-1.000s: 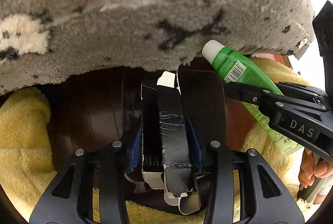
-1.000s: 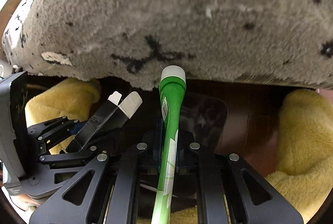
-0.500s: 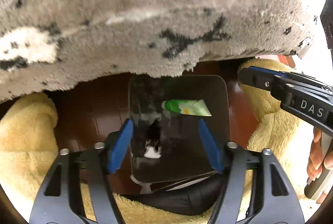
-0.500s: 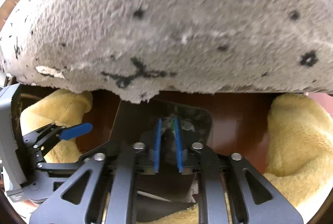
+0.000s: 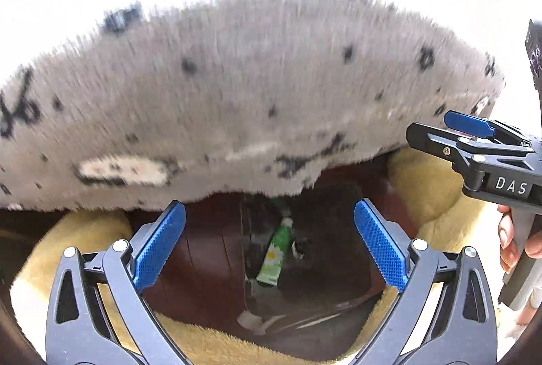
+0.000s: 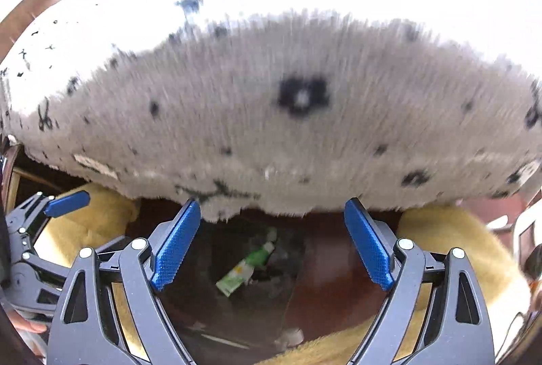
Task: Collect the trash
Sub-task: 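Raise both tools back over the bed toward the remaining items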
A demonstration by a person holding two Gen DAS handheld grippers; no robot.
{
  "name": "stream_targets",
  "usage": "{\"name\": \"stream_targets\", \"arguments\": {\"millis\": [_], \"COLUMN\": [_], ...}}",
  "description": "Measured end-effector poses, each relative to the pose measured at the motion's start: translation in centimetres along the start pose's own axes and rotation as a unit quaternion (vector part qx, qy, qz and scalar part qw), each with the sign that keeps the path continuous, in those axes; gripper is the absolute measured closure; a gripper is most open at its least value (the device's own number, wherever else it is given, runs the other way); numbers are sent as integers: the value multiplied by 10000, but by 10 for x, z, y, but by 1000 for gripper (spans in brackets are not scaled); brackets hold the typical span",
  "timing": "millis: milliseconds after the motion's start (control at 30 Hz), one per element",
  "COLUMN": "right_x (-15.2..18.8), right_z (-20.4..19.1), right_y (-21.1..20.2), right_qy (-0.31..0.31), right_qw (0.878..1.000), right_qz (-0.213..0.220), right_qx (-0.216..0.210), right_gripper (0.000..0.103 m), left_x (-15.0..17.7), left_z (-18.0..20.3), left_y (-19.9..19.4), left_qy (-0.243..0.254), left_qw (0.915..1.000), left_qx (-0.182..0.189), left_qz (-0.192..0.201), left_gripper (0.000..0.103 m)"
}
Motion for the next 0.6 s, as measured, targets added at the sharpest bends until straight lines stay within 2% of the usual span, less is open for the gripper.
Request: {"name": "stream_targets", "arguments": {"millis": [100, 367, 600], "right_x": [-14, -51, -81], "right_z": [0, -1, -2], "right_y": [-21, -57, -80], "right_qy": [-65, -109, -145], "right_qw": [9994, 9951, 9900], "right_qz": [327, 976, 1393], "right_qx": [53, 93, 149], "right_gripper": [8, 7, 6], "left_x": [-14, -54, -80], "left_z": [-4, -12, -23], "left_y": [-18, -53, -63], "left_qy": [40, 57, 11], "left_qw": [9995, 9954, 9902], "left_qx": [-133, -335, -546], "left_qz": [299, 891, 1284], "left_gripper": [8, 8, 8]}}
Point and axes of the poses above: each gripper's, at about its wrist camera, not at the fingertips, and y roughly the way its jaws point, z to its right, x to its underside, the point moved 6 cm from there along y, roughly the way its jaws point, and after that the axes turned 1 degree about -y, right-handed, at the moved point
